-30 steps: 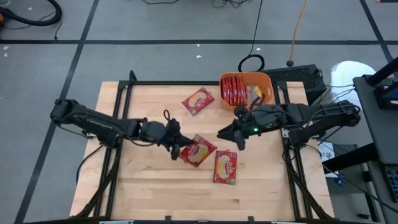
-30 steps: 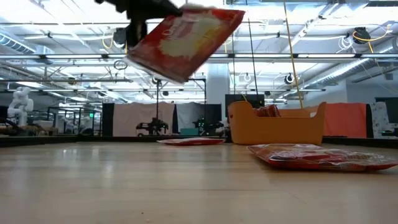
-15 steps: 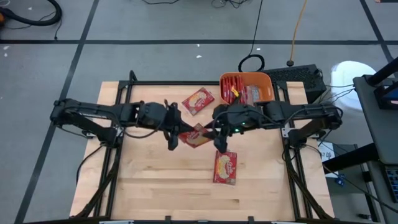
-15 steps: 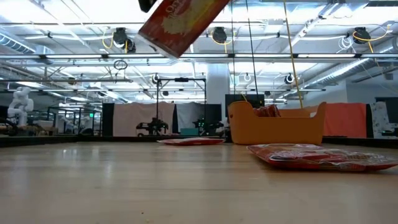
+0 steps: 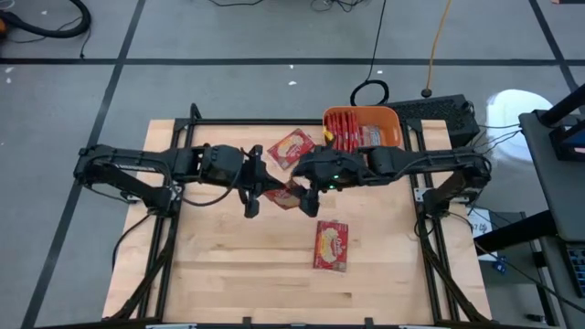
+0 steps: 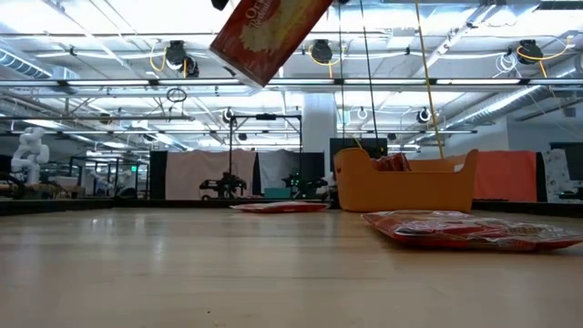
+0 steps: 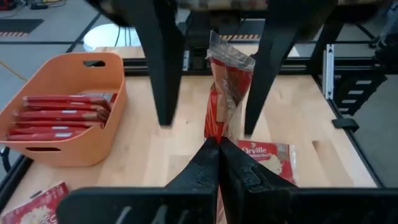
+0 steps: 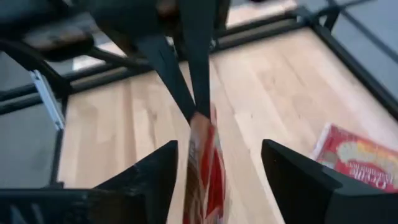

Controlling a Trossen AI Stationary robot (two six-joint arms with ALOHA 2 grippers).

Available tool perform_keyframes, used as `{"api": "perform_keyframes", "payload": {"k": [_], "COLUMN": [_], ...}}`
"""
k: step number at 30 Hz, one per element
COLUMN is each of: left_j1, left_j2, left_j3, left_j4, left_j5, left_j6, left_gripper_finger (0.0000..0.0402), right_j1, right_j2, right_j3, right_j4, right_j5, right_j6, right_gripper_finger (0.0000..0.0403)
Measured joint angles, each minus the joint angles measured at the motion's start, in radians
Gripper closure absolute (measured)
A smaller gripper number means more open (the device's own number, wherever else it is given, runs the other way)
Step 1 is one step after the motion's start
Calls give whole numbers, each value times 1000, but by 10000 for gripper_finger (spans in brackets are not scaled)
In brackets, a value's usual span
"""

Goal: Sort popcorn bags into baskets
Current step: Put the red popcorn bag into the orange bin

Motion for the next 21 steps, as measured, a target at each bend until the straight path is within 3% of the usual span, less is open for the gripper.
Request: {"api": "perform_keyframes", "payload": {"k": [11,17,21], "left_j1": [6,6,10], "left_j2": [0,-11,-39], "left_j3": [0,0,0], "left_j4": [-56,-27,-29], "left_j5": [-3,-5,-66], "left_j6": [40,3,-97], "left_gripper_finger": [388,336,275], "right_j1": [0,-11,-21], "right_j2": [43,36,11], "right_j3": [0,0,0], "right_j4": [-6,-8,-17], "right_j5": [-13,-13,7], "right_j6": [24,28,42], "right_gripper_finger": [314,389,393]}}
